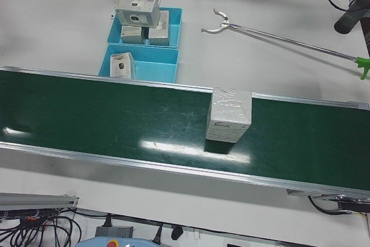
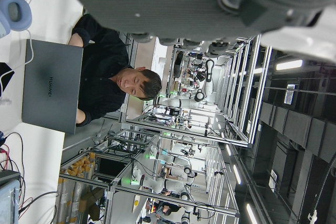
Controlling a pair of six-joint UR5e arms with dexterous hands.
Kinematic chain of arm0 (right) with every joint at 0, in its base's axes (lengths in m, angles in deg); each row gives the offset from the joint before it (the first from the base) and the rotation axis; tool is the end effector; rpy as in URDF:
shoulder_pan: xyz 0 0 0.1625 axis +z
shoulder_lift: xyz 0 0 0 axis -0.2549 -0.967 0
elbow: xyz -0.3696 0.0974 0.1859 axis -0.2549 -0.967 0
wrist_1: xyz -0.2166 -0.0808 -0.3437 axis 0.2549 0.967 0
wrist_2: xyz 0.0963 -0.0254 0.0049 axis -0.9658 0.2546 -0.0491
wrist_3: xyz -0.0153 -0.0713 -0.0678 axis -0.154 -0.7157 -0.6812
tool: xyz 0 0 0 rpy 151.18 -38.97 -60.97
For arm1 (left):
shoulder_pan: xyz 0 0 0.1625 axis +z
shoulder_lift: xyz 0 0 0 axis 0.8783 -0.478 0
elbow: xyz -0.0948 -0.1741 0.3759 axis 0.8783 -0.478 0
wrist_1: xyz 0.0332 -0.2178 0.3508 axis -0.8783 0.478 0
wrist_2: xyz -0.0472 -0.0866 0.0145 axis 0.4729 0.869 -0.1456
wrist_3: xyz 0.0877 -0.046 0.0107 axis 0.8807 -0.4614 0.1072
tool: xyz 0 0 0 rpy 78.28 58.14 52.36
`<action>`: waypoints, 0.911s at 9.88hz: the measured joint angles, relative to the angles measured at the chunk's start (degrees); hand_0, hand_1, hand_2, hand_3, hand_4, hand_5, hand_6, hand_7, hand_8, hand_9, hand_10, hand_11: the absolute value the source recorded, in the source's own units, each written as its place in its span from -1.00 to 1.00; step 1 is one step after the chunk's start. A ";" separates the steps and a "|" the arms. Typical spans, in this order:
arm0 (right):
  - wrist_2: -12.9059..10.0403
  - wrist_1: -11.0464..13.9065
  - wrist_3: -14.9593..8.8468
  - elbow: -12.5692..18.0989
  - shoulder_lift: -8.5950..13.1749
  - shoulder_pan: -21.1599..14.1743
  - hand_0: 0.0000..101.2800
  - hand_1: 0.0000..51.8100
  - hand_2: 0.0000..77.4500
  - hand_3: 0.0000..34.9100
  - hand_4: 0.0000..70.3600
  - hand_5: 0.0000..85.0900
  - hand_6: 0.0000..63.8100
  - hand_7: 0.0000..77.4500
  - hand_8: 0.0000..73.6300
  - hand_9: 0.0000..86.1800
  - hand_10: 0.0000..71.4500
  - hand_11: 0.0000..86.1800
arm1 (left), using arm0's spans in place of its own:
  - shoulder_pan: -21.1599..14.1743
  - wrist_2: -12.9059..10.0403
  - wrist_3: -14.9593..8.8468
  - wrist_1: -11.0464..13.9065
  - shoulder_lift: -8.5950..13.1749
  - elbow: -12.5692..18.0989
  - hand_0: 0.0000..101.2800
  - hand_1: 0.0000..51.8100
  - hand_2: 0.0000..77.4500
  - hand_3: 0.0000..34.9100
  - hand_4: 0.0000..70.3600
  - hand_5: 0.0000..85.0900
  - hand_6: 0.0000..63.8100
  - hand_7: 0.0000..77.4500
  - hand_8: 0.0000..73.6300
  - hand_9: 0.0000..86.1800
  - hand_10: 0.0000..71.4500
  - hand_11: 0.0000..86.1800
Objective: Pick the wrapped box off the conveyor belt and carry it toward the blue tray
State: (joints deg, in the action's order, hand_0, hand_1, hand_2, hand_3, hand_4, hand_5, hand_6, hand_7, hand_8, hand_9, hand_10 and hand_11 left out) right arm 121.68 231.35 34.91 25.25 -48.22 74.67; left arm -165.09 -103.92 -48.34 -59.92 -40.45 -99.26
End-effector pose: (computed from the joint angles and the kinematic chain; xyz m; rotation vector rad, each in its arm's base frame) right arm -0.1427 -0.5510 0.3923 -0.4685 -2.3874 1.7501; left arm -0.2244 -0.5053 0.5257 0.2962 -2.1439 2.2299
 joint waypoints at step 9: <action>-0.03 -1.88 0.57 -0.32 0.85 1.92 -0.03 -0.49 -0.77 -0.94 -0.38 -0.54 -0.62 -0.30 -0.93 -0.86 -0.85 -0.82 | 0.00 0.00 0.00 0.00 0.00 0.00 -1.00 -1.00 -0.97 -1.00 -1.00 -0.97 -1.00 -0.99 -0.99 -0.99 -1.00 -0.99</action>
State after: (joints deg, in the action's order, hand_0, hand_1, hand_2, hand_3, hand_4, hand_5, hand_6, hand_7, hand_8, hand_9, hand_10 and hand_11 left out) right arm 121.65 229.47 35.48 24.93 -47.36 76.59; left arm -165.09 -103.92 -48.34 -59.92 -40.45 -99.26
